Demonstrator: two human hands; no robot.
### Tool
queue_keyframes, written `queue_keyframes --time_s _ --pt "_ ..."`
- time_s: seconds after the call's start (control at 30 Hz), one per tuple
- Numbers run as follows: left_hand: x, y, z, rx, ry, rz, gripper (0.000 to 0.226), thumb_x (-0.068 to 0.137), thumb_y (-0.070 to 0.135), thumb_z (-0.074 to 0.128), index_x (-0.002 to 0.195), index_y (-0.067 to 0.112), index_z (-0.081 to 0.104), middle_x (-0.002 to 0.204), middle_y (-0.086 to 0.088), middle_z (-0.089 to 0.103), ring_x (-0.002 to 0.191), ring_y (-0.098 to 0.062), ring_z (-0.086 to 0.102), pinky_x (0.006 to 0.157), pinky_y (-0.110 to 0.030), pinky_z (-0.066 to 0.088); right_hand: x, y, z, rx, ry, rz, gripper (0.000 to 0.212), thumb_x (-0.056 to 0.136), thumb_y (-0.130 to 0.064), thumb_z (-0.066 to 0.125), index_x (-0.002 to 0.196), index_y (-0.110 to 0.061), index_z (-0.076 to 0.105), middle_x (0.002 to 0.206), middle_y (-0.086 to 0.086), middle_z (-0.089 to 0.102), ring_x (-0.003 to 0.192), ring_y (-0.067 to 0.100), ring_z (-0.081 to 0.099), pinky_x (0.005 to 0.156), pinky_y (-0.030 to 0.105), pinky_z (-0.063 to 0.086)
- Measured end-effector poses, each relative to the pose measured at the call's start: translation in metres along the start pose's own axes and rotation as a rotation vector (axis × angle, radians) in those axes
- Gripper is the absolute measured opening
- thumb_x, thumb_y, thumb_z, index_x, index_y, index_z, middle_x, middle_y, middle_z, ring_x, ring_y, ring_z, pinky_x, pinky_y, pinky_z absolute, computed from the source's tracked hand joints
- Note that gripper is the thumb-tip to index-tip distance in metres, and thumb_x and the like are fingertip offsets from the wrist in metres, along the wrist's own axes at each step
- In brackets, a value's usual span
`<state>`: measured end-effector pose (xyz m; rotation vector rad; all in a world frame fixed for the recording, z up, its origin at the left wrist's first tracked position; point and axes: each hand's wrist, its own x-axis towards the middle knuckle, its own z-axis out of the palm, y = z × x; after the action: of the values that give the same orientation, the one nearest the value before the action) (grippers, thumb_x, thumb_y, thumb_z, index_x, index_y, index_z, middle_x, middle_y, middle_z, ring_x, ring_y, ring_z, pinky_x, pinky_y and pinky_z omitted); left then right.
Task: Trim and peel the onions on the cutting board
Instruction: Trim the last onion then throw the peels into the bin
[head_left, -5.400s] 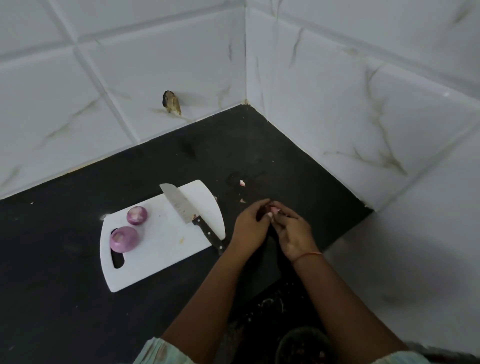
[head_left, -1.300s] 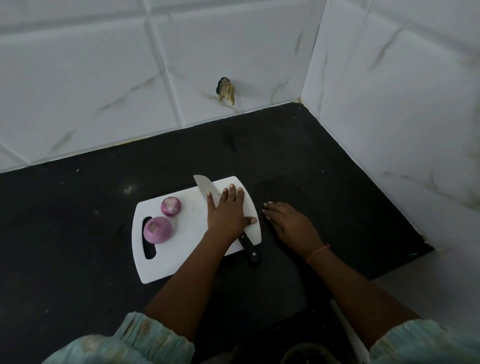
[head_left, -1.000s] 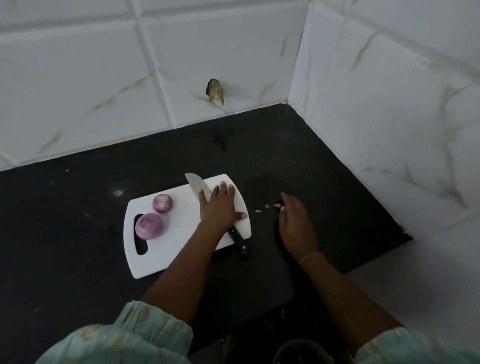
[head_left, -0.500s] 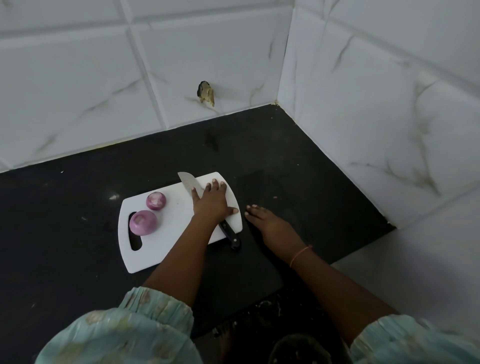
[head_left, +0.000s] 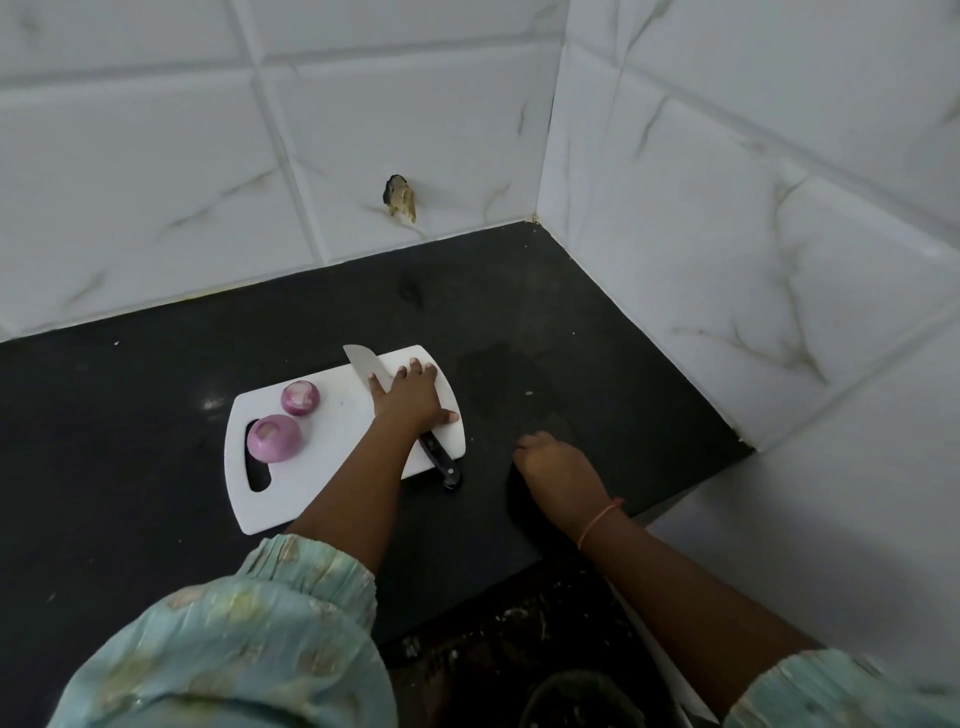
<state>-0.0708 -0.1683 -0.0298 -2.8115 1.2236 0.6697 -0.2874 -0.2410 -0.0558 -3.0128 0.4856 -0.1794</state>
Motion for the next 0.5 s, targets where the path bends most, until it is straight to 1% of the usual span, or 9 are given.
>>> queue_keyframes --time_s 0.07,0.1,0.13,0.2,0.27,0.33,0.37,0.43,0.5 --pt "0.000 0.001 0.000 -0.004 -0.009 -0.002 0.087 0.091 0.052 0.060 0.157 0.020 0.013 0.166 -0.005 0.003 0.153 -0.024 0.006 0.118 -0.062 0.000 0.006 0.003 -0.002 0.093 -0.030 -0.021 0.011 0.078 -0.004 0.064 0.084 -0.008 0.072 0.090 0.008 0.067 0.081 0.028 0.065 0.067 0.035 0.056" --pt "-0.001 0.002 -0.001 -0.007 -0.010 -0.006 0.087 0.091 0.052 0.061 0.157 0.020 0.013 0.166 -0.005 0.003 0.153 -0.024 0.006 0.118 -0.061 0.000 0.012 0.008 -0.005 0.177 -0.015 0.019 0.015 0.079 -0.002 0.061 0.085 -0.007 0.073 0.092 0.011 0.069 0.084 0.030 0.066 0.074 0.035 0.054" --pt "0.000 0.003 -0.002 -0.005 -0.010 -0.007 0.087 0.091 0.051 0.061 0.157 0.020 0.014 0.166 -0.005 0.003 0.153 -0.024 0.006 0.118 -0.061 -0.001 0.020 0.015 -0.007 0.272 0.035 0.086 0.017 0.077 0.000 0.060 0.083 -0.007 0.074 0.091 0.012 0.071 0.084 0.030 0.067 0.078 0.033 0.052" --pt "0.001 0.004 -0.003 0.010 -0.006 -0.010 0.087 0.091 0.052 0.061 0.157 0.020 0.014 0.166 -0.005 0.005 0.152 -0.024 0.007 0.118 -0.061 -0.001 0.039 0.030 -0.012 0.414 0.198 0.241 0.017 0.073 0.006 0.065 0.080 -0.005 0.076 0.087 0.013 0.073 0.081 0.029 0.069 0.081 0.027 0.047" --pt "0.002 0.004 -0.002 0.019 -0.008 -0.012 0.088 0.090 0.053 0.061 0.157 0.020 0.013 0.166 -0.005 0.004 0.153 -0.024 0.008 0.117 -0.061 -0.002 0.054 0.042 -0.016 0.489 0.268 0.430 0.020 0.077 0.008 0.063 0.086 -0.003 0.076 0.092 0.014 0.072 0.086 0.029 0.068 0.084 0.027 0.047" --pt "0.002 0.003 -0.001 0.019 -0.010 -0.014 0.089 0.091 0.053 0.060 0.157 0.020 0.011 0.166 -0.005 0.003 0.153 -0.024 0.006 0.118 -0.061 -0.002 0.064 0.043 -0.015 0.466 0.135 0.563 0.025 0.084 0.005 0.053 0.097 -0.001 0.073 0.102 0.014 0.067 0.097 0.029 0.062 0.088 0.033 0.047" --pt "0.002 0.002 -0.001 0.020 -0.009 -0.013 0.089 0.091 0.053 0.060 0.157 0.020 0.011 0.166 -0.005 0.002 0.153 -0.024 0.006 0.118 -0.061 -0.002 0.066 0.038 -0.012 0.407 0.090 0.545 0.026 0.085 0.005 0.049 0.099 0.000 0.070 0.106 0.016 0.063 0.101 0.031 0.059 0.088 0.035 0.047" --pt "0.002 0.002 0.000 0.017 -0.005 -0.006 0.089 0.091 0.053 0.060 0.157 0.020 0.011 0.166 -0.005 0.002 0.153 -0.024 0.006 0.118 -0.061 -0.002 0.064 0.018 -0.004 0.271 0.041 0.424 0.027 0.085 0.007 0.045 0.103 0.002 0.065 0.115 0.017 0.056 0.108 0.033 0.053 0.090 0.039 0.047" --pt "0.002 0.002 0.000 0.012 0.001 -0.003 0.089 0.091 0.053 0.060 0.157 0.020 0.011 0.166 -0.004 0.002 0.153 -0.023 0.006 0.117 -0.060 -0.001 0.058 -0.014 0.004 0.237 0.001 0.286 0.029 0.090 0.002 0.043 0.113 0.000 0.061 0.126 0.015 0.050 0.115 0.030 0.048 0.092 0.039 0.046"
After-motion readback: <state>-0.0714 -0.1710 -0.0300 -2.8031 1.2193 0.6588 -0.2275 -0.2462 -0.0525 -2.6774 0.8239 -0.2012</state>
